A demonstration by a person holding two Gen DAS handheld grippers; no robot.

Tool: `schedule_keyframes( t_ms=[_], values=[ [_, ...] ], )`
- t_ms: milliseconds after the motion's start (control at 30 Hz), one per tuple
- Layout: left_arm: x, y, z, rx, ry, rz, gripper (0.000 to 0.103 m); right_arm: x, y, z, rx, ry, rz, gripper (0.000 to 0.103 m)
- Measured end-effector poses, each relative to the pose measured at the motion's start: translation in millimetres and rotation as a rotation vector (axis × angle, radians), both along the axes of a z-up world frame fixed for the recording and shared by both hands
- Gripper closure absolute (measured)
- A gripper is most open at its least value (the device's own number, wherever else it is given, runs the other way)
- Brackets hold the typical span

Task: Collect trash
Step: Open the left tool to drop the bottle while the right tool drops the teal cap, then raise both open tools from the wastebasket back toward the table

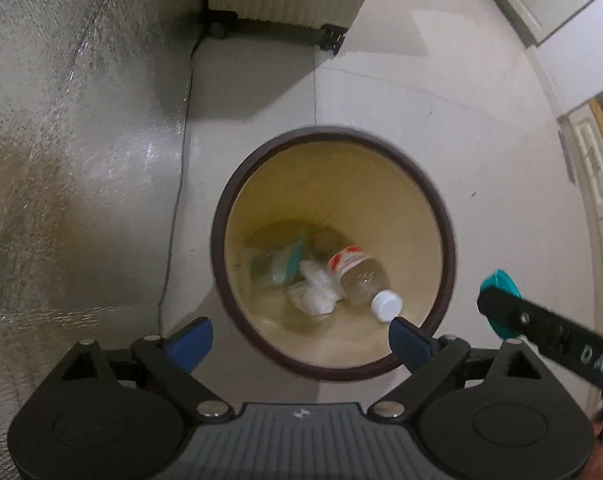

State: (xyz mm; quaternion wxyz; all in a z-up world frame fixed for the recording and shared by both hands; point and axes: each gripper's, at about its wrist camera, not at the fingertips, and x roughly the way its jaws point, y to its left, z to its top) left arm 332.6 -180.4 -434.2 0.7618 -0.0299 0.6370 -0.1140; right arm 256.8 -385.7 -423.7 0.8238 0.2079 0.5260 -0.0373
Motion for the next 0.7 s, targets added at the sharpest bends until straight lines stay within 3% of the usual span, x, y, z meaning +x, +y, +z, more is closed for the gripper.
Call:
schedule_keyframes(
  t_ms=[200, 333, 400, 433, 700],
  values=[
    [-12, 11, -10, 0.024, 0.022, -0.021, 0.009, 12, 14, -13, -0.015, 0.032, 0.050, 0.053],
    [-14, 18, -13, 0.013, 0.023, -0.006, 0.006, 24, 20, -12, 0.031, -0.012, 0.052, 0.052],
    [-15, 18, -15, 0.013, 0.019, -0.003, 0.004, 26, 23, -9, 0.057, -0.069, 0.032, 0.026],
    [-15, 19, -15, 0.015, 0.020, -0.004, 0.004, 26, 24, -7, 0.060, -0.089, 0.022, 0.007],
    [-18, 20, -17, 0.032, 0.025, -0.009, 0.001, 23, 18, -16, 0.023, -0.030, 0.058, 0.005]
  ],
)
